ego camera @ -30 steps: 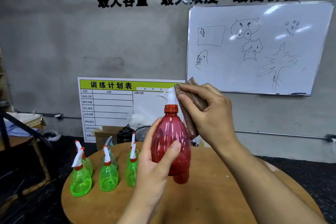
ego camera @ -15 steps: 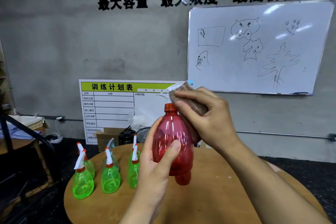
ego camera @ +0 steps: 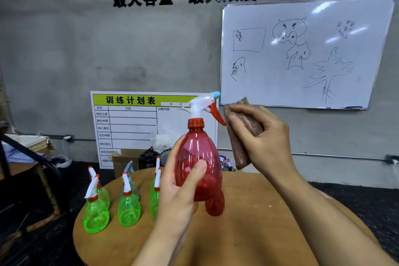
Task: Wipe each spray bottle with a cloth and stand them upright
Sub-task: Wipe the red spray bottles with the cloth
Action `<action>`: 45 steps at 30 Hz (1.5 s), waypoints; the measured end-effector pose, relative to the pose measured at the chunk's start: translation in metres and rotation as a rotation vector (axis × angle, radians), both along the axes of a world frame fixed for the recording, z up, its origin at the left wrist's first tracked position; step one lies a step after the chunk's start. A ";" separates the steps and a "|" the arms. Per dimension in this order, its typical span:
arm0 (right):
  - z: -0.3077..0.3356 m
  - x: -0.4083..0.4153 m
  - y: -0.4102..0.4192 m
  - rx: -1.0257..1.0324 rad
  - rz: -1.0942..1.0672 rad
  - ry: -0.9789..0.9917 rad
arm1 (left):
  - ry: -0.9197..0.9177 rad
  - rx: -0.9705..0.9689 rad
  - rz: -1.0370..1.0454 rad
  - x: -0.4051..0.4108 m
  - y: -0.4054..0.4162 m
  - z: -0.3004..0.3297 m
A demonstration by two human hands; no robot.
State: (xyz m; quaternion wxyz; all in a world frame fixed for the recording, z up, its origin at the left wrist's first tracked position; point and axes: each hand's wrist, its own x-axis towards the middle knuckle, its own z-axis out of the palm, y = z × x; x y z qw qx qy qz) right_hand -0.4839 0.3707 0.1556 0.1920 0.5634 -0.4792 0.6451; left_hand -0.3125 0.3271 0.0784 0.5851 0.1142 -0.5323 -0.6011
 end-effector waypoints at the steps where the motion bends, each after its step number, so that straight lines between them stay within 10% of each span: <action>1: 0.005 -0.001 0.000 -0.023 0.047 -0.060 | -0.024 -0.015 0.007 -0.002 0.000 -0.002; 22: -0.027 0.037 0.020 0.389 0.367 -0.084 | -0.079 0.121 -0.010 0.008 -0.002 -0.002; 36: -0.030 0.042 0.023 0.383 0.554 -0.869 | -0.497 -0.399 0.188 0.028 0.005 -0.004; 45: -0.053 0.047 0.060 0.107 0.210 -0.166 | -0.564 -0.482 0.439 0.031 0.007 0.004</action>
